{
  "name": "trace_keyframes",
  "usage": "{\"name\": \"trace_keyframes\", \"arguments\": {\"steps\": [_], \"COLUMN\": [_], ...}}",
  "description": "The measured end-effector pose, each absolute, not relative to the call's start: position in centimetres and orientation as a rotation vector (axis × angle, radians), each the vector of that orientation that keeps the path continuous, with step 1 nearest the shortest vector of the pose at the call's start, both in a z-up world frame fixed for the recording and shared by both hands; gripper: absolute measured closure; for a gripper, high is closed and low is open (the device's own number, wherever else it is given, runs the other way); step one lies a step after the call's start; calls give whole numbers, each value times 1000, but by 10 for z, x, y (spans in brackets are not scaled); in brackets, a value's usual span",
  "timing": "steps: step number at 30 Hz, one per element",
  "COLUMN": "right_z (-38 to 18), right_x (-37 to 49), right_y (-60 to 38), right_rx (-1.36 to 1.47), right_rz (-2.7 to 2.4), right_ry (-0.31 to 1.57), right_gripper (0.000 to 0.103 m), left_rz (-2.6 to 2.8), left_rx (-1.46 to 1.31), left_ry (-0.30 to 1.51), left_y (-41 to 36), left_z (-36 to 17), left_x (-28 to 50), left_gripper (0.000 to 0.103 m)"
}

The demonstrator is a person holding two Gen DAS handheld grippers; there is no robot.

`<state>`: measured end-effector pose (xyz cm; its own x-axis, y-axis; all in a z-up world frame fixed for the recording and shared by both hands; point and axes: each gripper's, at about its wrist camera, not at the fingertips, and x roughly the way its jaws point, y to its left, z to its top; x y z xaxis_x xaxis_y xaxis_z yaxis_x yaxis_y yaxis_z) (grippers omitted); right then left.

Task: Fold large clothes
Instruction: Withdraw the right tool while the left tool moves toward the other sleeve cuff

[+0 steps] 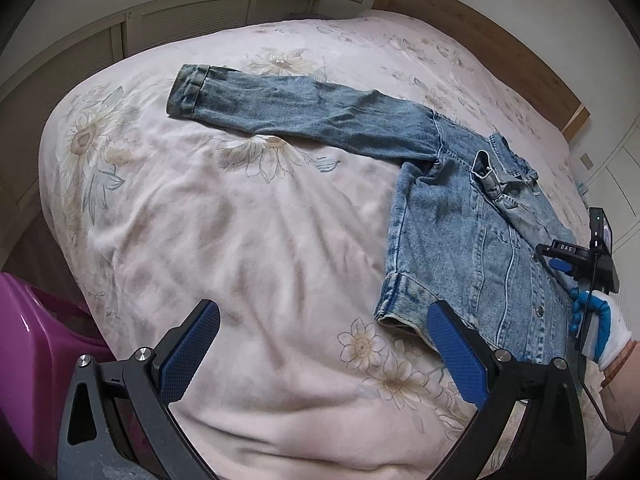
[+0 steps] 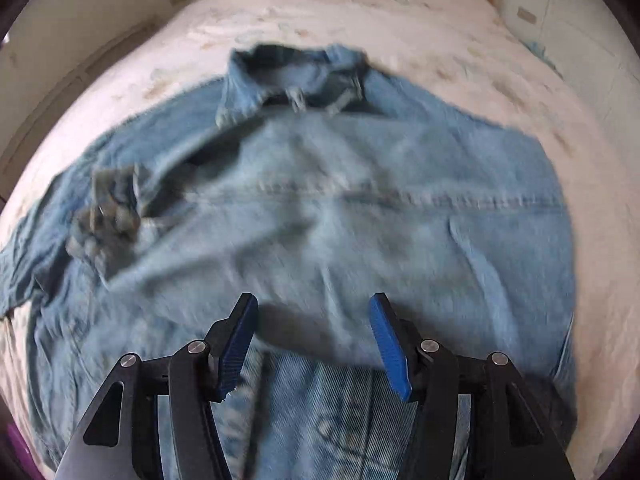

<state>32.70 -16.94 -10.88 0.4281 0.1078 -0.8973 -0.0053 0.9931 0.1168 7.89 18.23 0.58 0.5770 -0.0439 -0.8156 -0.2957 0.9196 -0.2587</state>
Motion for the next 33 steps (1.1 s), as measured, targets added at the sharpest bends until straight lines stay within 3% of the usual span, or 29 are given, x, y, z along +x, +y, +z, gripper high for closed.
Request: {"name": "trace_keyframes", "arguments": {"steps": [5, 14, 23, 33], "right_z": [-91, 0, 82, 92], "right_x": [307, 235, 150, 75], "right_y": [-170, -181, -225, -257], "right_rx": [126, 134, 182, 176], "right_rz": [99, 127, 41, 6], "right_ry": [1142, 993, 832, 762], "right_gripper": [43, 43, 43, 43], "left_rz": [165, 149, 78, 72], "left_rx": [-414, -501, -638, -697], "left_ry": [870, 688, 670, 645], "left_y": [190, 210, 246, 279], "left_z": [29, 56, 53, 75], "left_x": [55, 7, -23, -5], "left_gripper": [1, 1, 1, 1]}}
